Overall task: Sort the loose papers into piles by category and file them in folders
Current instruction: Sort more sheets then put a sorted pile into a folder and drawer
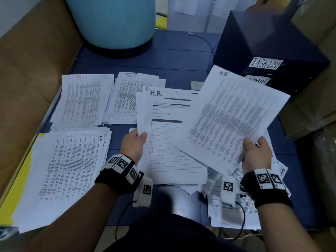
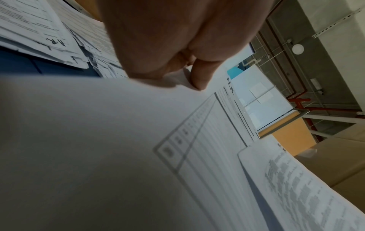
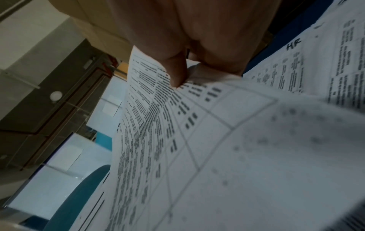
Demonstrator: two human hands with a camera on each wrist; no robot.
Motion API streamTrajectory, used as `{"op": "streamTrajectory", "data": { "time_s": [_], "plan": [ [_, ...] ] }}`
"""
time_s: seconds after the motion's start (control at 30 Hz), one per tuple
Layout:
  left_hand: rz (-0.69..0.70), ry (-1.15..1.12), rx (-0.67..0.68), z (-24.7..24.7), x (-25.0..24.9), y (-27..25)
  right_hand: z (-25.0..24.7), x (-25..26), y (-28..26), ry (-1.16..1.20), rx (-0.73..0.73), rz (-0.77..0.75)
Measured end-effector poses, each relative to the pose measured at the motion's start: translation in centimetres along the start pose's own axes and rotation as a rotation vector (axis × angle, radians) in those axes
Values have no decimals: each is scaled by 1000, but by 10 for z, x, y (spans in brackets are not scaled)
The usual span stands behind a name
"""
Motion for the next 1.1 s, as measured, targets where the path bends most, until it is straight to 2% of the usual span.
{"op": "streamTrajectory", "data": {
  "time_s": [0.3,0.47,0.8,1.1],
  "plan": [
    [-14,-40,4,1,-3,-2,-5,-2,-9,124,32,10],
    [9,-37,-24,3,-17,-12,6,6,-17,159,121,2],
    [11,-108,24,10,-16,-17,43,7,-36,-39,347,-16],
    [8,-133,21,11,-17,-16,49,9,-42,8,389,19]
  ]
}}
Point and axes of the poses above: each hand's wrist, its own y-axis towards the middle knuckle, its own z-axis out of the palm, x = y × z, the point moved 3 cm from there along y, towards the middle knuckle, and after that the axes turned 4 degrees about -y, right-handed, at the moved point
